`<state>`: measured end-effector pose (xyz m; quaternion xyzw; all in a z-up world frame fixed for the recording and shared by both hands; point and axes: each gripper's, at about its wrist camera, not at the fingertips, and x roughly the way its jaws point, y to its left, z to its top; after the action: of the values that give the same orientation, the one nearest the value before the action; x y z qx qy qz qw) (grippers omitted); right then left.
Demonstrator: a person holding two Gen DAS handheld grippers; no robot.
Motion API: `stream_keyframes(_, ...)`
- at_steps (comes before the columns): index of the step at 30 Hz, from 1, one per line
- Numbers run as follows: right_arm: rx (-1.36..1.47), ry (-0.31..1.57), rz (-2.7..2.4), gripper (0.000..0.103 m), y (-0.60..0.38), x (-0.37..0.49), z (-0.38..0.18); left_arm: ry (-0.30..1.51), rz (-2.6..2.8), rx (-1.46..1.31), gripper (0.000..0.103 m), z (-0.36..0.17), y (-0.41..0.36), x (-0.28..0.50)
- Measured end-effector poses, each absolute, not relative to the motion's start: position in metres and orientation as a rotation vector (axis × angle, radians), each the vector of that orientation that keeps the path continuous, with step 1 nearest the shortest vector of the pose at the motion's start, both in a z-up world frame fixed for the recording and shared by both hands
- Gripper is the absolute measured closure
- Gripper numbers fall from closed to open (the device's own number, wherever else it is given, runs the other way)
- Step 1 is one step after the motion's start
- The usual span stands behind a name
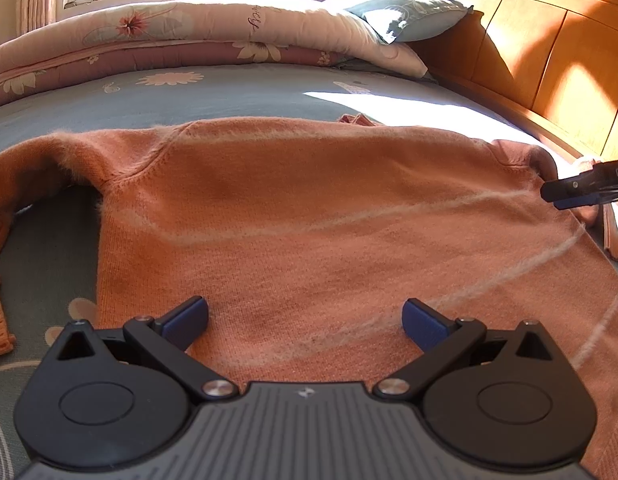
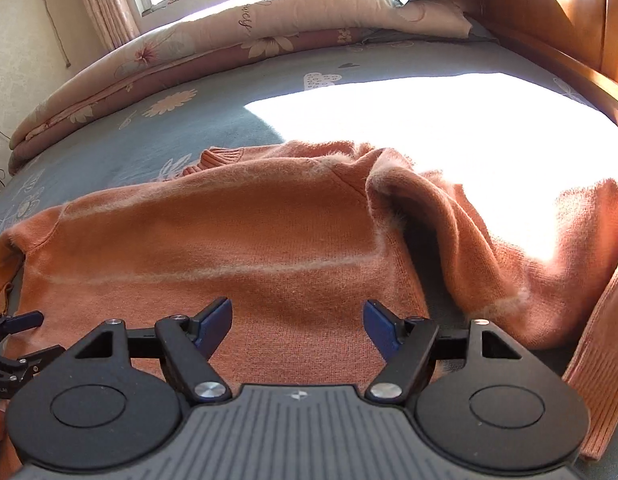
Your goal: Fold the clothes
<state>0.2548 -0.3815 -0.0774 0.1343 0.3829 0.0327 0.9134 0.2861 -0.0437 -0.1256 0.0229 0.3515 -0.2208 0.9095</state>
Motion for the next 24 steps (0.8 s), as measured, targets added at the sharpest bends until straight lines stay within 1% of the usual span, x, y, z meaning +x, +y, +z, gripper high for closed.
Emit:
stream_keyframes(2, 0.309, 0.760, 0.129, 0.017, -0.377, 0.262, -0.070, 0.721, -0.456, 0.053, 0.001, -0.126, -0.044, 0.286)
stream_keyframes(4, 0.338, 0.753, 0.183, 0.016, -0.370, 0.274, -0.069, 0.716, -0.457, 0.063, 0.001, -0.127, -0.045, 0.286)
stream_keyframes(9, 0.390, 0.821, 0.188, 0.016, -0.366, 0.309, -0.090, 0.709, -0.464, 0.064, 0.001, -0.128, -0.044, 0.287)
stream_keyframes(10, 0.395, 0.837, 0.177, 0.017, -0.366, 0.315, -0.095, 0.709, -0.466, 0.061, 0.001, -0.128, -0.043, 0.287)
stream_keyframes(11, 0.400, 0.852, 0.166, 0.021, -0.367, 0.322, -0.100, 0.708, -0.468, 0.059, 0.001, -0.129, -0.043, 0.287)
stream_keyframes(14, 0.333, 0.829, 0.014, 0.021, -0.386, 0.328, -0.102, 0.706, -0.466, 0.065, 0.001, -0.129, -0.044, 0.287)
stream_keyframes(15, 0.328, 0.821, -0.023, 0.023, -0.395, 0.330, -0.103, 0.706, -0.466, 0.066, 0.001, -0.129, -0.044, 0.287)
stream_keyframes(17, 0.388, 0.822, -0.026, 0.023, -0.409, 0.335, -0.105, 0.705, -0.465, 0.067, 0.001, -0.129, -0.044, 0.287)
stream_keyframes(19, 0.432, 0.806, -0.003, 0.021, -0.406, 0.333, -0.098, 0.705, -0.465, 0.069, 0.001, -0.129, -0.044, 0.287)
stream_keyframes(21, 0.456, 0.786, 0.100, 0.014, -0.391, 0.329, -0.092, 0.704, -0.465, 0.071, 0.001, -0.129, -0.044, 0.287)
stream_keyframes(24, 0.498, 0.808, 0.294, 0.013, -0.358, 0.333, -0.092, 0.703, -0.465, 0.073, 0.001, -0.129, -0.044, 0.287)
